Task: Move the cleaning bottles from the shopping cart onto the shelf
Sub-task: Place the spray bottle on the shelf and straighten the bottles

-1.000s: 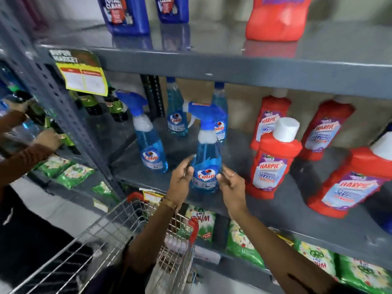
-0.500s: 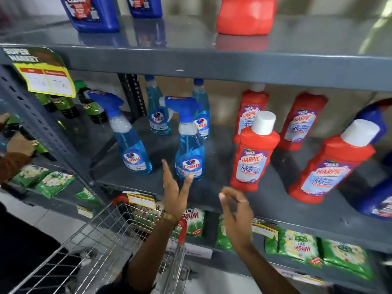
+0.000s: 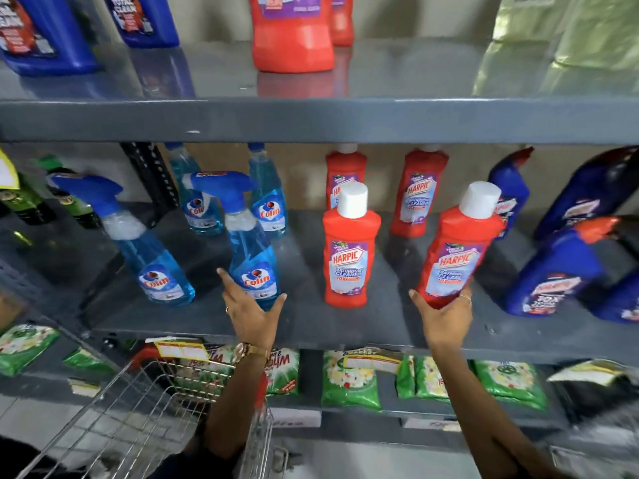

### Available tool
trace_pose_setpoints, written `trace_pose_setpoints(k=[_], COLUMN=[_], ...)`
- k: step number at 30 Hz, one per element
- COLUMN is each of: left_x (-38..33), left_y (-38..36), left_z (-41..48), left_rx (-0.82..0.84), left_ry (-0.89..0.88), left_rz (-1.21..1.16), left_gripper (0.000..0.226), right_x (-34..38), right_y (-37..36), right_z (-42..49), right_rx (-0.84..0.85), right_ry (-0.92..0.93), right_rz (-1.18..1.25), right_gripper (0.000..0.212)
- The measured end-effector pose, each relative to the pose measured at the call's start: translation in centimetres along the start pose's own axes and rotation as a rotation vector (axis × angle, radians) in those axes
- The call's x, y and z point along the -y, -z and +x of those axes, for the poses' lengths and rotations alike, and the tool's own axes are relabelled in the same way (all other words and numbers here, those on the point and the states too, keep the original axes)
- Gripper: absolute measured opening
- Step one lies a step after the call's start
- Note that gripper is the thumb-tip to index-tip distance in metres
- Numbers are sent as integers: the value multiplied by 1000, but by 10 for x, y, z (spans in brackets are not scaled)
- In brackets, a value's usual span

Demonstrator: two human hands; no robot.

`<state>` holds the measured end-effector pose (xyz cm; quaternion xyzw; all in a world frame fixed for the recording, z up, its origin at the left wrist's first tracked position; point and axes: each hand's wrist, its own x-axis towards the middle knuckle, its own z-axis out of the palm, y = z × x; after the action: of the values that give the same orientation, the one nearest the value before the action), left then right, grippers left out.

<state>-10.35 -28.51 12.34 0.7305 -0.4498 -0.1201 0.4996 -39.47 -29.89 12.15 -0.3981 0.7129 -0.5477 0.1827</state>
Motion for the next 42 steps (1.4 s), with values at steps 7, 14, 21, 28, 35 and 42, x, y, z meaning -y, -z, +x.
trace_pose_setpoints(k=[7, 14, 21, 28, 35, 42], left_x=[1, -11, -64, -71, -68, -71], left_y=[-1, -10, -61, -87, -95, -95], left_z=[-1, -46, -91, -79, -85, -87], left_rx=[2, -34, 220, 204, 137, 130], left_ry=[-1, -153, -152, -15, -30, -1], left_rz=[0, 75, -167, -68, 36, 79], left_gripper=[121, 118, 125, 116, 104, 105], right_x=[-7, -6, -31, -53, -65, -64], right_y=[8, 17, 72, 98, 107, 109], right_z=[-8, -12, 21, 79, 88, 85], right_rx=[30, 36, -307, -184, -130, -76], right_ry=[24, 99, 57, 51, 128, 131], right_rz=[-46, 101, 129, -39, -104, -80], right_gripper=[77, 112, 131, 115, 110, 117])
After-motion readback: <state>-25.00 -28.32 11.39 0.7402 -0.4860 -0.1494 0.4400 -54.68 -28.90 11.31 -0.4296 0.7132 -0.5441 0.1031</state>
